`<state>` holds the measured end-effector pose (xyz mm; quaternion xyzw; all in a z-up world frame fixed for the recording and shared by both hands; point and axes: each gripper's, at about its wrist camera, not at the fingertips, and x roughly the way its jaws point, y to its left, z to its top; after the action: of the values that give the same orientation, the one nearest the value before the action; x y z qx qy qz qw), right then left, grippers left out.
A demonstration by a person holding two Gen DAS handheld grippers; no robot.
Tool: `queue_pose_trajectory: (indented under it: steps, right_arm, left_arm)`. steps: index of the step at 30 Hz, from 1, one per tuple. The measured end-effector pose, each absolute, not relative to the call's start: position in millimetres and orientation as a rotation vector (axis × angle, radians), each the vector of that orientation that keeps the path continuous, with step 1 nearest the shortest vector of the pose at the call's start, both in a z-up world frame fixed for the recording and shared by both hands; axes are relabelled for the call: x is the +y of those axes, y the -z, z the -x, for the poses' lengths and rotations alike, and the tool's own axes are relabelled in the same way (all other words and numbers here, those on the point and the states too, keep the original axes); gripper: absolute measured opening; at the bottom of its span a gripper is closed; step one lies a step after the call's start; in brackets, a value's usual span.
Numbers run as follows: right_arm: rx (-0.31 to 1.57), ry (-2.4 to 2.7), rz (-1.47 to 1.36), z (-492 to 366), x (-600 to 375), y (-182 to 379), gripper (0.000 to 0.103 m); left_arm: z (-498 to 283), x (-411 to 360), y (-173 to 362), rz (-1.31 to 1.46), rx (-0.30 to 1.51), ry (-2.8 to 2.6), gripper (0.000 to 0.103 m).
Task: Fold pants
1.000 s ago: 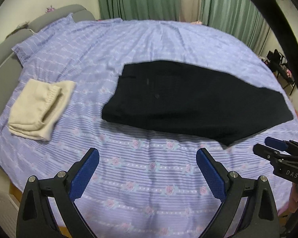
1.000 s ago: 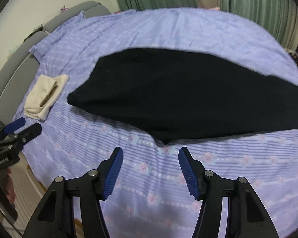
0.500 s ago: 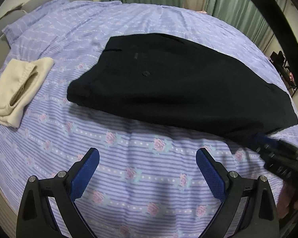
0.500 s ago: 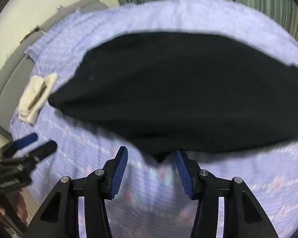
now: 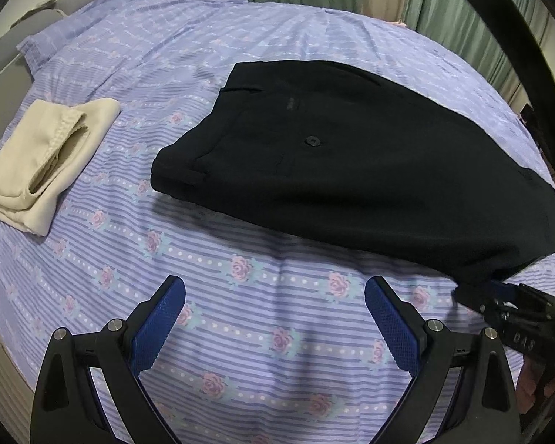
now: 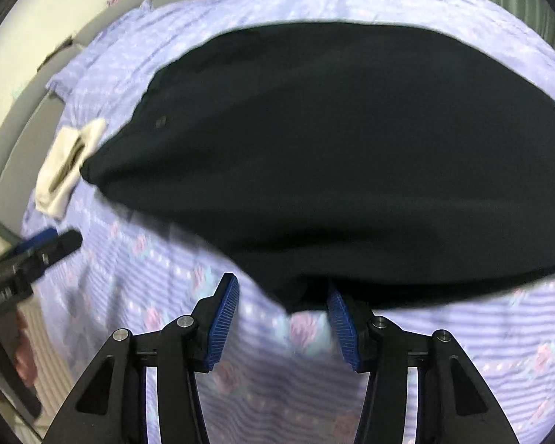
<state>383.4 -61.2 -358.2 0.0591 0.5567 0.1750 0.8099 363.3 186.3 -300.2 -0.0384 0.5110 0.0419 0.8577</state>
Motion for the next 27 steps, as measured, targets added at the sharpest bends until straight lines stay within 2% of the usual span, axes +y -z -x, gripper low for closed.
queue_pose_trajectory:
  steps: [7, 11, 16, 19, 21, 23, 27]
  right_arm:
    - [1.057, -0.405, -0.053, -398.2, -39.2, 337.6, 0.048]
    - [1.153, -0.418, -0.066, -394.8, -43.2, 361.3, 0.030]
    - [1.110, -0.416, 0.070, -385.7, -26.2, 345.4, 0.016]
    - [1.053, -0.411, 0.188, -367.0, -7.3, 326.6, 0.014]
    - [1.076, -0.404, 0.263, -361.5, 1.6, 336.1, 0.012]
    - [1.145, -0.386, 0.243, -371.4, 2.8, 354.6, 0.012]
    - [1.163, -0.357, 0.211, -381.5, 6.1, 357.8, 0.012]
  left_arm:
    - [-371.7, 208.0, 302.7, 0.138, 1.062, -0.140, 0.099]
    - [-380.4, 237.5, 303.1, 0.263, 1.064, -0.185, 0.099]
    - [-392.8, 259.2, 309.1, 0.285, 1.050, -0.213, 0.099]
    - [-401.4, 267.5, 307.5, 0.323, 1.017, -0.206, 0.099]
    - [-410.0, 271.3, 310.8, 0.334, 1.007, -0.193, 0.100]
    - [-424.3, 269.9, 321.3, 0.322, 1.033, -0.189, 0.099]
    - [-443.6, 276.1, 336.8, 0.377, 1.046, -0.213, 0.099]
